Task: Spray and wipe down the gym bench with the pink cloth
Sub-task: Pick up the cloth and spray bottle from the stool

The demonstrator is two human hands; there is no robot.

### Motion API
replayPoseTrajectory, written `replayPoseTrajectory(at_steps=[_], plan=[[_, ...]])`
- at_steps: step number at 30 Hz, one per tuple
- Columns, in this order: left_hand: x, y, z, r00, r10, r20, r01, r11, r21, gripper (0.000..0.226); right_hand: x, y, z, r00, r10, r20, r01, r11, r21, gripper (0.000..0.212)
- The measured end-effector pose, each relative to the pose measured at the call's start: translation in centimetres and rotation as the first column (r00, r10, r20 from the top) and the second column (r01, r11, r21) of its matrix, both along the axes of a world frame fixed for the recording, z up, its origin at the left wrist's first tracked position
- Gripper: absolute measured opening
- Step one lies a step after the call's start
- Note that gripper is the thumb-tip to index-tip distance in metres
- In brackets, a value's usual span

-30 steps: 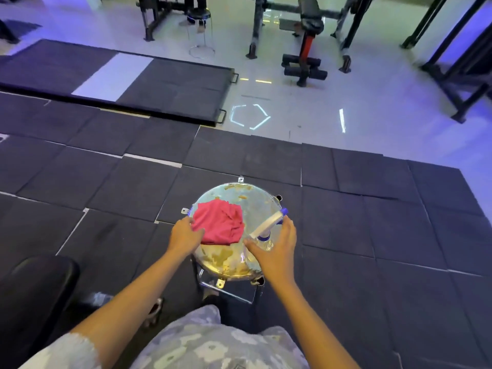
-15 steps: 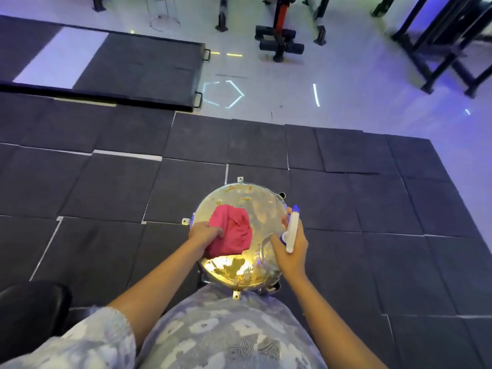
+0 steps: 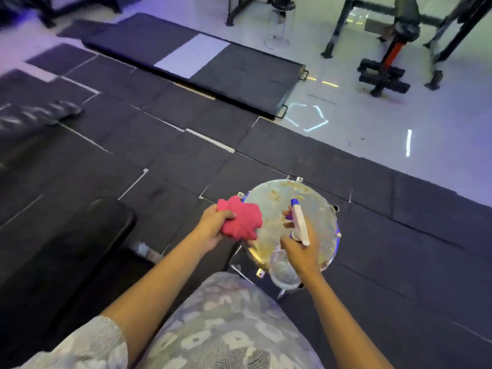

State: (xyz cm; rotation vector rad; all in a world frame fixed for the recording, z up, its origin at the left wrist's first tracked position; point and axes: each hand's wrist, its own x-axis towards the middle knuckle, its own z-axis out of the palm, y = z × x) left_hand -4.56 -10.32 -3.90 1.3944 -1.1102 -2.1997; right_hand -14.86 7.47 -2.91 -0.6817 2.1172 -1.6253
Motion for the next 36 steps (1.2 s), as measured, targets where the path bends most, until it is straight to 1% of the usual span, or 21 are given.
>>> replayPoseTrajectory(at_steps=[2, 4, 6, 8, 11, 13, 16, 18, 20, 22, 25, 27, 29, 30, 31, 33, 36], plan=[[4.2, 0.4, 0.2, 0.992, 0.123, -0.008, -0.123, 0.992, -0.012, 0.024, 1.9, -1.2, 0.1, 0.984, 0.176, -0.008, -0.176, 0.984, -0.025, 0.069], [8.9, 1.2, 0.6, 0.972, 0.234, -0.009, -0.234, 0.972, -0.036, 0.024, 4.2, -2.7, 0.1, 0.943, 0.332, 0.004, -0.332, 0.943, -0.024, 0.061], [13.9, 2.3, 0.7, 0.941, 0.339, 0.003, -0.338, 0.94, -0.046, 0.025, 7.3, -4.3, 0.1, 0.876, 0.476, 0.072, -0.476, 0.879, -0.029, 0.054], [19.0, 3.3, 0.6, 0.899, 0.438, 0.02, -0.436, 0.898, -0.051, 0.024, 10.6, -5.7, 0.2, 0.811, 0.575, 0.108, -0.576, 0.817, -0.022, 0.053], [25.6, 4.0, 0.1, 0.826, 0.562, 0.032, -0.56, 0.826, -0.063, 0.023, 15.6, -8.0, 0.4, 0.736, 0.666, 0.124, -0.669, 0.743, -0.022, 0.053], [29.4, 3.9, -0.3, 0.776, 0.629, 0.044, -0.626, 0.777, -0.073, 0.025, 19.1, -9.4, 0.6, 0.696, 0.702, 0.151, -0.712, 0.702, 0.013, 0.051], [34.5, 3.1, -1.1, 0.692, 0.719, 0.066, -0.716, 0.695, -0.061, 0.023, 24.5, -11.8, -0.2, 0.629, 0.765, 0.139, -0.777, 0.623, 0.086, 0.048], [38.3, 2.1, -1.7, 0.62, 0.782, 0.064, -0.783, 0.621, -0.009, 0.021, 28.3, -13.7, -0.9, 0.578, 0.802, 0.151, -0.816, 0.562, 0.136, 0.043], [42.6, 0.9, -2.5, 0.552, 0.831, 0.071, -0.834, 0.55, 0.052, 0.024, 32.5, -15.7, -1.9, 0.538, 0.821, 0.191, -0.841, 0.506, 0.192, 0.044], [47.1, -0.4, -3.4, 0.509, 0.854, 0.107, -0.86, 0.505, 0.065, 0.021, 36.8, -17.6, -3.1, 0.507, 0.832, 0.224, -0.855, 0.453, 0.255, 0.041], [53.5, -2.7, -4.9, 0.518, 0.843, 0.144, -0.855, 0.515, 0.058, 0.02, 43.1, -20.8, -5.0, 0.458, 0.856, 0.241, -0.874, 0.383, 0.298, 0.044], [57.4, -4.1, -5.8, 0.518, 0.839, 0.168, -0.854, 0.517, 0.056, 0.021, 46.8, -22.9, -6.3, 0.473, 0.844, 0.255, -0.863, 0.384, 0.328, 0.046], [60.7, -5.5, -7.1, 0.486, 0.851, 0.202, -0.873, 0.485, 0.057, 0.025, 49.9, -24.9, -7.4, 0.506, 0.818, 0.273, -0.843, 0.403, 0.355, 0.05], [62.1, -6.2, -7.7, 0.472, 0.856, 0.213, -0.88, 0.471, 0.058, 0.026, 51.4, -25.8, -7.8, 0.516, 0.808, 0.285, -0.837, 0.406, 0.366, 0.049], [63.4, -6.9, -8.4, 0.464, 0.859, 0.219, -0.885, 0.462, 0.063, 0.026, 52.7, -26.6, -8.4, 0.517, 0.804, 0.294, -0.836, 0.4, 0.375, 0.043], [65.8, -8.4, -10.2, 0.456, 0.864, 0.214, -0.889, 0.454, 0.059, 0.026, 55.0, -28.3, -9.7, 0.503, 0.811, 0.297, -0.838, 0.376, 0.395, 0.035], [69.5, -10.6, -13.8, 0.411, 0.893, 0.182, -0.908, 0.42, -0.011, 0.026, 57.8, -31.2, -12.5, 0.457, 0.842, 0.287, -0.85, 0.318, 0.419, 0.038]])
